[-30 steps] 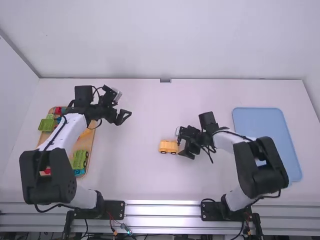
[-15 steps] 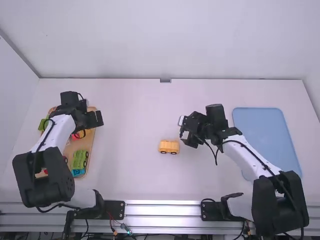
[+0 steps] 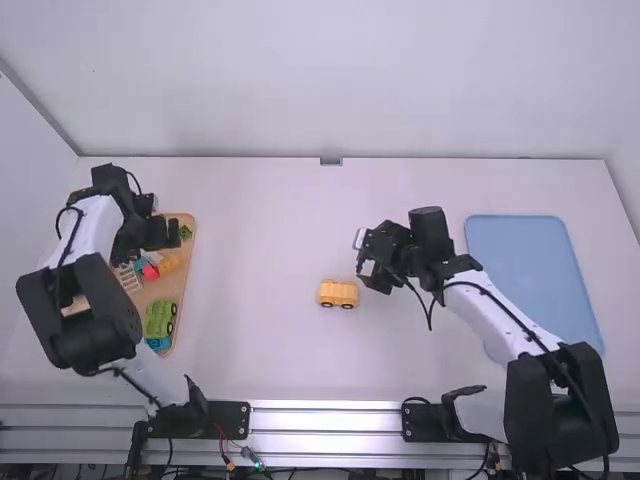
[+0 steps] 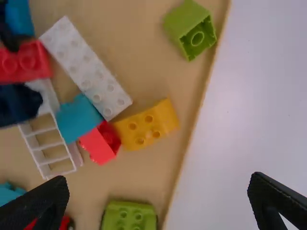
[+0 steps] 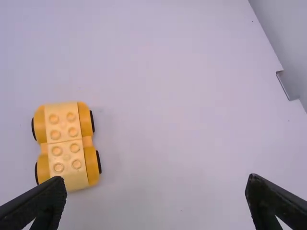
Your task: Assemble lego blocks to make yellow taxi
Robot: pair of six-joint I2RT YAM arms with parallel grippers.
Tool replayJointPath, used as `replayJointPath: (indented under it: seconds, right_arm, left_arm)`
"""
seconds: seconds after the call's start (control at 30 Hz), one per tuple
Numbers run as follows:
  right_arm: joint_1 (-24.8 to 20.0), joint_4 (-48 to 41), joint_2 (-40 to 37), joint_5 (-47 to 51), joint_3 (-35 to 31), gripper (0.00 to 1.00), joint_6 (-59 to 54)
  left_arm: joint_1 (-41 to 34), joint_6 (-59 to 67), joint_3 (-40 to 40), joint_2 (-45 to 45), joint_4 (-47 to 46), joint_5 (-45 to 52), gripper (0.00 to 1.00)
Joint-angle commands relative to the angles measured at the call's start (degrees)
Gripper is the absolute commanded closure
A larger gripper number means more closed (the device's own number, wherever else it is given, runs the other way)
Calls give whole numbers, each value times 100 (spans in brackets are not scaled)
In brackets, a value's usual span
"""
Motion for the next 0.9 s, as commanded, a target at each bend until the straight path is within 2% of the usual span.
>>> replayJointPath:
  seconds: [0.0,0.17,0.2,0.37,0.57,0.87]
  right_arm:
    - [15,2,-61,35,122,1,96]
    - [13,9,-61,39,122,1,92]
    - [-9,7,-61,37,122,1,92]
    - [-22,22,-61,35,122,1,94]
    - [-72,68,-61,31,122,1,94]
    - [-76,208,-61,35,122,1,310]
  left_arm:
    - [11,1268,592,546,-365,-79,1]
    - [11,2643,1193,1298,-831,-352,2]
    - [11,3082,1235,1438,-828,-372,16]
    - [11,3954,1051,1698,-734,-264,19]
    - [11,4758,726,1698,-592,-116,38]
    - [11,4968,345,1698,52,-225,43]
